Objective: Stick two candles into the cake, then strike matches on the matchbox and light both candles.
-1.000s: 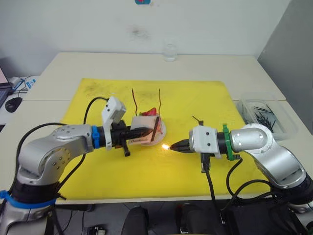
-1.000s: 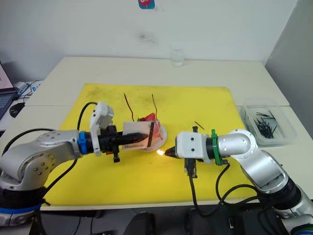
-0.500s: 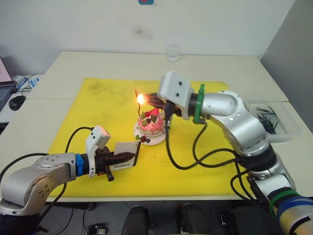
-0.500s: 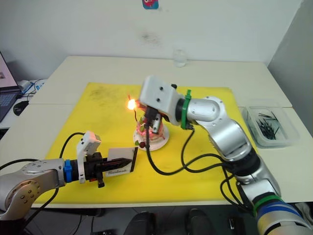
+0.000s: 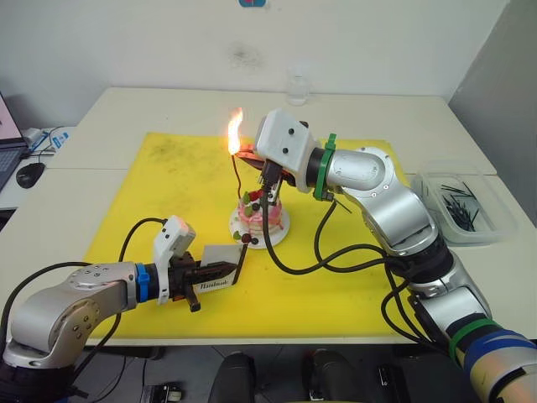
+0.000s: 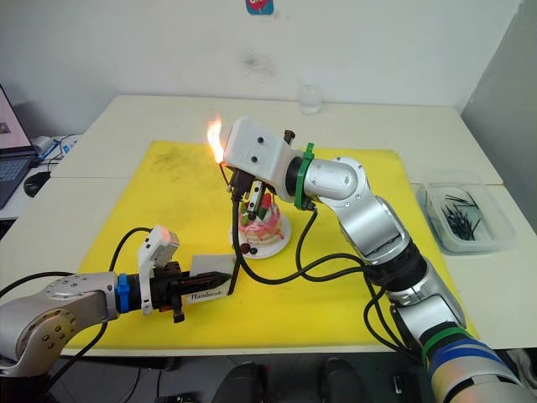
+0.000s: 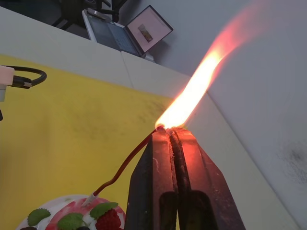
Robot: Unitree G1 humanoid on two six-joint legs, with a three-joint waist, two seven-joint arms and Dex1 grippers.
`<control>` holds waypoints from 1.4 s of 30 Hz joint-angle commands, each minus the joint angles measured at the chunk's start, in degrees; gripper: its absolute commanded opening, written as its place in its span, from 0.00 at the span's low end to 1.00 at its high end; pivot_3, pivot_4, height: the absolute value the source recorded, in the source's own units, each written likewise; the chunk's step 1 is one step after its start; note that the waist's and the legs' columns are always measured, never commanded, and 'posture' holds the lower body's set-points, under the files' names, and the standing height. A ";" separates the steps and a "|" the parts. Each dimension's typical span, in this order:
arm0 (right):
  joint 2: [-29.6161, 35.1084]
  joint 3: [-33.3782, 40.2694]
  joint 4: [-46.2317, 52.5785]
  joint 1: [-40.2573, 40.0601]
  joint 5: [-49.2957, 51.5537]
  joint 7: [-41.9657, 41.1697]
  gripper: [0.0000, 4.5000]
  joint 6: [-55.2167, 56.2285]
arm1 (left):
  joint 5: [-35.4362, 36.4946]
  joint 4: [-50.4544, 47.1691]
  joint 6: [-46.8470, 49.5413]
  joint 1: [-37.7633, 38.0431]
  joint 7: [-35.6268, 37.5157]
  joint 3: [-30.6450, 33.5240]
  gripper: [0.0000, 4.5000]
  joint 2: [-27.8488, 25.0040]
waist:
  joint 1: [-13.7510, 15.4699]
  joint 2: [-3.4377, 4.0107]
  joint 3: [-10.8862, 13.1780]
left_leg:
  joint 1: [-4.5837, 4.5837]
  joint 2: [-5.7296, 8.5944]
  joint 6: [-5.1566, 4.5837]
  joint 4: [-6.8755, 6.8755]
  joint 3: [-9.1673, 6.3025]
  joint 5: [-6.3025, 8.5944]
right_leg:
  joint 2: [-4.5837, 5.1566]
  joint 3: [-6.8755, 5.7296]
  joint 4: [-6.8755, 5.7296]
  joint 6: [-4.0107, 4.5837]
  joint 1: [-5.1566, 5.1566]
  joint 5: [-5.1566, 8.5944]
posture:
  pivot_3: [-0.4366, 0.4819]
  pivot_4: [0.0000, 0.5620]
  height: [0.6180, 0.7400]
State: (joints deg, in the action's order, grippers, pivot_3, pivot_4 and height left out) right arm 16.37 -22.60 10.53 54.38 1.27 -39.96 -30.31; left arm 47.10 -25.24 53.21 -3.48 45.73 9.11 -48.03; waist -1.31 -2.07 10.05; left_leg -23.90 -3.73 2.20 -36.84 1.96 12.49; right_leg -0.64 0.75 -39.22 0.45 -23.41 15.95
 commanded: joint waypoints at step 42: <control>0.08 2.72 4.07 -1.06 1.47 -3.96 0.01 -1.91 | -1.89 -0.47 -2.18 -1.82 2.59 -1.73 0.00 0.46 | -0.16 0.00 0.00 | 0.00 -0.03 0.00 0.03 0.00 0.00 | -0.03 0.00 0.00 0.00 -0.03 0.01 | 0.48 0.27 0.91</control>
State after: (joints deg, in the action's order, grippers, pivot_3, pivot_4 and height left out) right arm 16.79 -21.84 12.27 52.65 1.54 -43.97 -31.05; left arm 45.18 -24.91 52.01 -4.87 47.80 6.95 -47.53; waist -1.48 -2.07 10.05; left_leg -23.90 -3.76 2.20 -36.81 1.96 12.49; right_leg -0.67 0.75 -39.22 0.44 -23.44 15.96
